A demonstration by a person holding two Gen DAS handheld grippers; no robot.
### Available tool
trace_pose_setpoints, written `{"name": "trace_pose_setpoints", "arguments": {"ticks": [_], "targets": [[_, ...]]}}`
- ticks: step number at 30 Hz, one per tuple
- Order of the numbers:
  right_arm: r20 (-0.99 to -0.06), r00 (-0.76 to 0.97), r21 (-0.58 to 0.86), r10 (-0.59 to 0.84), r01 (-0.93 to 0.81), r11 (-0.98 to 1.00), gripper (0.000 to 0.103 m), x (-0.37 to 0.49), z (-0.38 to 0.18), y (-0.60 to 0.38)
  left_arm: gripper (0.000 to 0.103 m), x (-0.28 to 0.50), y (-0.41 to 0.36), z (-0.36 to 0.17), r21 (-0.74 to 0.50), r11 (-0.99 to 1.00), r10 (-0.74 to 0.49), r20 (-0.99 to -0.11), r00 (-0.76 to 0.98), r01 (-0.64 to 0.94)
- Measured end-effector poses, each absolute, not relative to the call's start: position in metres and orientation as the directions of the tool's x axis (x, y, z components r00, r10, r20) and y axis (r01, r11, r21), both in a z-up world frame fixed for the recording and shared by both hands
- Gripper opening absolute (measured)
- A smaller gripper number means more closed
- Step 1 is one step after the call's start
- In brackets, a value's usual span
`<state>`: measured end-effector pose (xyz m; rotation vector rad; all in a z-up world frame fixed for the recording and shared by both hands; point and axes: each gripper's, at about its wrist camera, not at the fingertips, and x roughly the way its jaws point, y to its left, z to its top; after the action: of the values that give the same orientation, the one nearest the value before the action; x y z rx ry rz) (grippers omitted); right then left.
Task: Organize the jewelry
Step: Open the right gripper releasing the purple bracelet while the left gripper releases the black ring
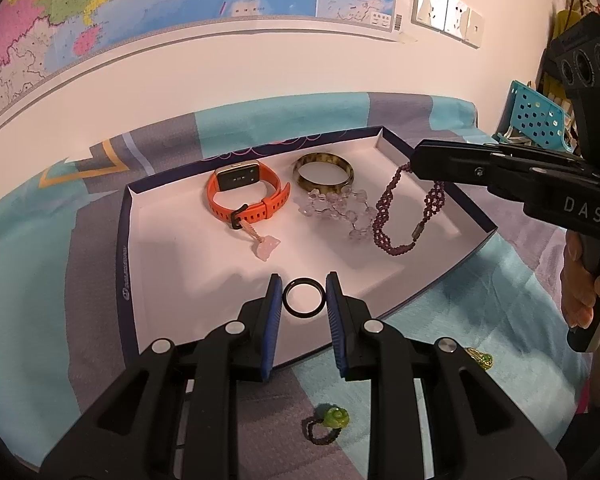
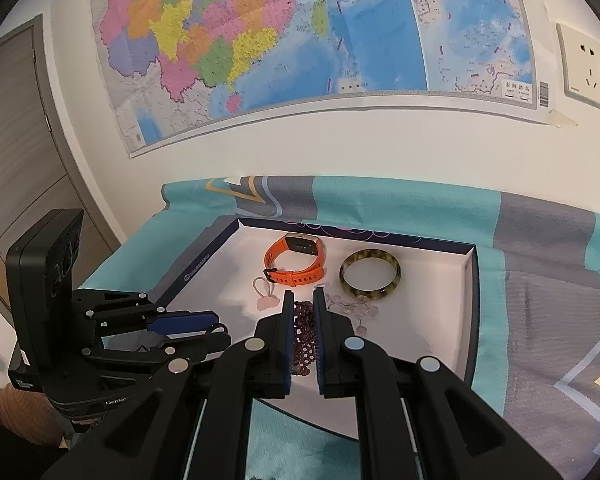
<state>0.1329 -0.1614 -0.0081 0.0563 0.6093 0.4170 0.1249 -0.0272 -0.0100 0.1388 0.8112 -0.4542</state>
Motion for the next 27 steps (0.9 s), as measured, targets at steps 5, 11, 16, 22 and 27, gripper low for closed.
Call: {"name": "trace_pose_setpoints", "arguments": {"ticks": [5,11,16,22,27], "targets": [[-0.547,0.733,0.185,0.404,-0.365,0.913,0.008,0.138,-0.01,-0.159,0.023,0.129,-0.028,-0.012,-0.051,0.897,-0.332,-0.732,0.595,0.438],[-0.554,0.721,0.208,0.417,-0.365,0.908,0.008,0.147,-0.014,-0.158,0.023,0.136,-0.029,-0.015,-0.051,0.901,-0.323,-0.741,0.589,0.43],[-0.567,0.707,0.234,0.422,-0.354,0.906,0.008,0.155,-0.021,-0.16,0.023,0.141,-0.03,-0.017,-0.051,0.903,-0.317,-0.748,0.583,0.426],[-0.592,0.7,0.243,0.398,-0.316,0.917,0.008,0.163,-0.032,-0.168,0.023,0.15,-0.032,-0.022,-0.047,0.908,-0.302,-0.762,0.573,0.417],[-0.611,0.699,0.243,0.373,-0.283,0.928,0.008,0.165,-0.039,-0.176,0.023,0.158,-0.033,-0.03,-0.049,0.909,-0.294,-0.779,0.555,0.413]]}}
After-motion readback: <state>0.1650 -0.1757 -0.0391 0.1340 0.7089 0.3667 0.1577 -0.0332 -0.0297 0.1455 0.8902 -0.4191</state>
